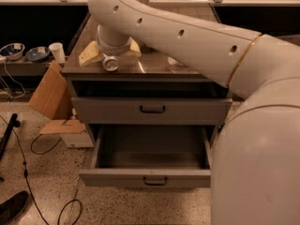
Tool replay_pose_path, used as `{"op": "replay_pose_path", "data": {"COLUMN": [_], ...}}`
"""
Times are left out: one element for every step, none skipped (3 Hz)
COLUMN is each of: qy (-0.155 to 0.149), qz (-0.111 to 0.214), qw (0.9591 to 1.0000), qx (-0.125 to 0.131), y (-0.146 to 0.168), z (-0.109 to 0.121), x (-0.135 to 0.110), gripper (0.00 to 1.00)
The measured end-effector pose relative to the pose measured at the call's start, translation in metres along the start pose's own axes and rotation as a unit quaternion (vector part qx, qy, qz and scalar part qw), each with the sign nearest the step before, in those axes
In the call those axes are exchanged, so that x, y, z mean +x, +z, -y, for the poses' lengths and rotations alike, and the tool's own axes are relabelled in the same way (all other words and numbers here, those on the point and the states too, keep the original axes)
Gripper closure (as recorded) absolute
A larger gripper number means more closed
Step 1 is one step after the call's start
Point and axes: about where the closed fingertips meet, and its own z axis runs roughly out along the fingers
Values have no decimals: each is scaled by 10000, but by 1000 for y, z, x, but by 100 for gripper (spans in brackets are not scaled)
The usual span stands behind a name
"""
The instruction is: Pick redbull can from middle drawer and place on counter
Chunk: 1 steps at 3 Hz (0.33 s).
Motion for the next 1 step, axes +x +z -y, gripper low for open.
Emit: {"op": "replay_pose_path", "data": {"qy": [0], "qz": [0], "qw": [10000], "qx": [0], "y": [0], "z": [0], "x": [0], "gripper": [0]}}
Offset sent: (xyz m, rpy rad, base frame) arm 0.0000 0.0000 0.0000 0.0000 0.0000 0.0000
